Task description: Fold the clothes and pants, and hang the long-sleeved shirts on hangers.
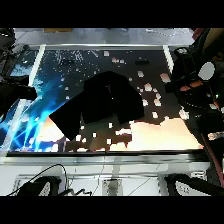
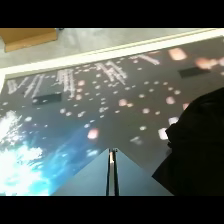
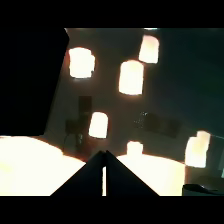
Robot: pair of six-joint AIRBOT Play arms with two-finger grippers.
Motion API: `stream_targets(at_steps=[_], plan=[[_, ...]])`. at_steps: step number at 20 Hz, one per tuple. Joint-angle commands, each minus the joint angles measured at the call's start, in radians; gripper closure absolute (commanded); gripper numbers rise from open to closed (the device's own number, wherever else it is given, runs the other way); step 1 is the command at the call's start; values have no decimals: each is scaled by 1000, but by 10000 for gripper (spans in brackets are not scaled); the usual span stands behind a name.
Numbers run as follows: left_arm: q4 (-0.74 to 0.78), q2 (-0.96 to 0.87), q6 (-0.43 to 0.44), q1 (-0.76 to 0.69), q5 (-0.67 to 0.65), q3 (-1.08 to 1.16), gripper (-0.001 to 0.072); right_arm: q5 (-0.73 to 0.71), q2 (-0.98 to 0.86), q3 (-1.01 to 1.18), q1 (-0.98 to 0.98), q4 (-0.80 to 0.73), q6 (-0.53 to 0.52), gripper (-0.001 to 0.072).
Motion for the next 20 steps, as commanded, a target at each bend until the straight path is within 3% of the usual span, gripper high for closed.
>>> stream_targets(at_steps=[1,15,20], plan=[[0,1,0,1,0,1,670,0,0,0,1,0,0,686],[0,1,0,1,0,1,670,0,0,0,1,1,0,686],[0,1,0,1,0,1,670,-21,0,0,2,71,0,685]])
